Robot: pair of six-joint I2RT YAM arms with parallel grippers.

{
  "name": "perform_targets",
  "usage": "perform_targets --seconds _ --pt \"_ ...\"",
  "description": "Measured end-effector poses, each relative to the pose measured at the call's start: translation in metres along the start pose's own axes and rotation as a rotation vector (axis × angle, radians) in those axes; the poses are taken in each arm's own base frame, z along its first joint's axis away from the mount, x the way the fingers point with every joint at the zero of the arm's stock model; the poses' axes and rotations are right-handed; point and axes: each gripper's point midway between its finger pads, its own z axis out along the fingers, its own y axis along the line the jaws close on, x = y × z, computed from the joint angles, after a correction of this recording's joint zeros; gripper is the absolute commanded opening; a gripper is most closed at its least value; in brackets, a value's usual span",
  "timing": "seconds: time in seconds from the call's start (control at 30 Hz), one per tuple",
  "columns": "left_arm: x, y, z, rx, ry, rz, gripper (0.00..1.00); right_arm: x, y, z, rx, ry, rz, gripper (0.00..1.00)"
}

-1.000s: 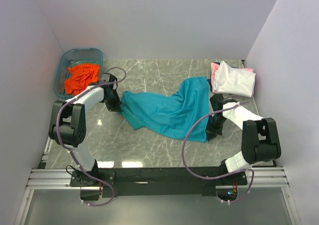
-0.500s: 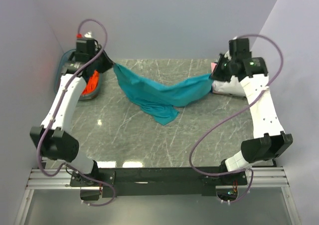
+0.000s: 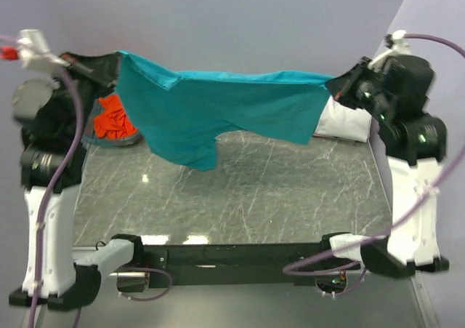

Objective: Fold and stack the t-shirts
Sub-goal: Flatten the tshirt out

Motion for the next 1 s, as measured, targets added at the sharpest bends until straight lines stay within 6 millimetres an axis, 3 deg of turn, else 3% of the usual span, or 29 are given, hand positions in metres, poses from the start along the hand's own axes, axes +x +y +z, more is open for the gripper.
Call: perform_targets --seconds 0.07,0.17,0.23,0.3,0.43,0.53,0.6,0.7,0.77,0.87,1.0 --pt "-0.023 -0.018 -0.022 0.048 -0.082 -0.005 0.0 -0.015 0.011 -0.027 -0.046 -0.089 -0.015 0.0" --pt "-0.049 -0.038 -0.047 0.109 -0.171 -0.013 0.0 -0.032 0.022 -0.052 -0.088 -0.183 -0.03 0.0" --pt "-0.059 -0.047 -0.052 0.141 -0.205 -0.017 0.0 -0.039 0.027 -0.064 -0.108 -0.226 -0.038 0.0" --pt "-0.059 -0.049 -0.047 0.15 -0.208 -0.024 0.0 -0.043 0.028 -0.064 -0.116 -0.246 -0.047 0.0" --pt "-0.032 -0.035 -0.003 0.13 -0.115 -0.034 0.0 -0.023 0.012 -0.023 -0.072 -0.162 -0.052 0.0" --pt "0.011 -0.008 0.048 0.082 0.018 -0.042 0.0 -0.001 -0.005 0.022 -0.024 -0.055 -0.056 0.0" --pt "0.05 0.022 0.082 0.028 0.125 -0.05 0.0 0.015 -0.017 0.054 0.006 0.02 -0.058 0.0" --pt "0.098 0.058 0.108 -0.051 0.251 -0.065 0.0 0.04 -0.033 0.09 0.046 0.124 -0.056 0.0" --pt "0.115 0.072 0.115 -0.081 0.299 -0.071 0.0 0.048 -0.038 0.102 0.054 0.159 -0.058 0.0" --pt "0.114 0.069 0.112 -0.079 0.313 -0.069 0.0 0.049 -0.036 0.104 0.042 0.168 -0.057 0.0" --pt "0.082 0.039 0.104 -0.008 0.237 -0.058 0.0 0.03 -0.021 0.095 -0.004 0.111 -0.065 0.0"
